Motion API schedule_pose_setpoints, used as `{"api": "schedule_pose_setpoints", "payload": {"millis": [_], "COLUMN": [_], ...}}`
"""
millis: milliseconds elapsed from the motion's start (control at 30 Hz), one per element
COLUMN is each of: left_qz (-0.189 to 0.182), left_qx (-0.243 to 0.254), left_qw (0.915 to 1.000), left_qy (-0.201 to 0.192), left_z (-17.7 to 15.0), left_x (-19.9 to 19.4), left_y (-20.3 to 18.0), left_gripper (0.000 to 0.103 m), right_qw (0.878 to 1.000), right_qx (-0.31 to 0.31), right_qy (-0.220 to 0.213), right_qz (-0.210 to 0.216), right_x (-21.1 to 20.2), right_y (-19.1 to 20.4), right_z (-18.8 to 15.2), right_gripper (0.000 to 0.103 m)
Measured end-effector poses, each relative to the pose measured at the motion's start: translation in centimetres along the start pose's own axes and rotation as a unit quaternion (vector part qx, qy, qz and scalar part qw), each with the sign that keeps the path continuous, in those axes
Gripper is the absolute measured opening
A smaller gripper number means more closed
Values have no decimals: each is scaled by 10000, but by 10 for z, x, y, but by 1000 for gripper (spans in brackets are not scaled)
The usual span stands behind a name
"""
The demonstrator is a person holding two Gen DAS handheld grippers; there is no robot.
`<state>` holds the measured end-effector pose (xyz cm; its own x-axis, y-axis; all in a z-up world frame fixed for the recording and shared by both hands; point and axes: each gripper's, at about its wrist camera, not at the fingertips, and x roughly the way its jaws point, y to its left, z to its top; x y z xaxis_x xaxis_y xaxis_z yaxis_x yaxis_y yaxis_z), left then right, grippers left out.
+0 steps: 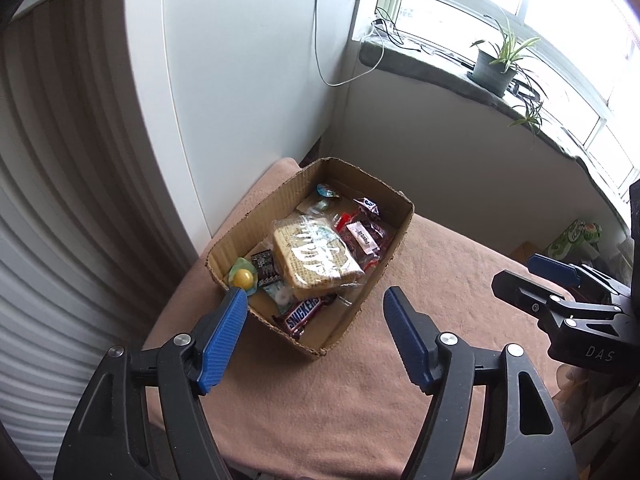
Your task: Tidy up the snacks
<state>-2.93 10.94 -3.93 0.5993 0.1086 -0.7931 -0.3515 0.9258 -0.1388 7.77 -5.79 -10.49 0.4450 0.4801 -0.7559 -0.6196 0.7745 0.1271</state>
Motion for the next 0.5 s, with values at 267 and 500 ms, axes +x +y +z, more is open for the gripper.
{"api": "schedule_pose_setpoints", "payload": {"millis": [267, 500], "left_qz": [223, 328], "left_qx": [-64, -40], "left_qw": [9997, 9993], "left_qy": [-108, -163], "left_z": [-3, -3], "left_x": [-12, -18], "left_y": [-1, -5], "left_gripper": [71, 71], "right_qw": [9998, 9998], "right_qx": [19, -36], "right_qy": [-166, -210], "right_qz": [-51, 14], "right_x": [-11, -13], "right_y": [0, 5], "right_z": [-4, -5], "right_gripper": [87, 87]}}
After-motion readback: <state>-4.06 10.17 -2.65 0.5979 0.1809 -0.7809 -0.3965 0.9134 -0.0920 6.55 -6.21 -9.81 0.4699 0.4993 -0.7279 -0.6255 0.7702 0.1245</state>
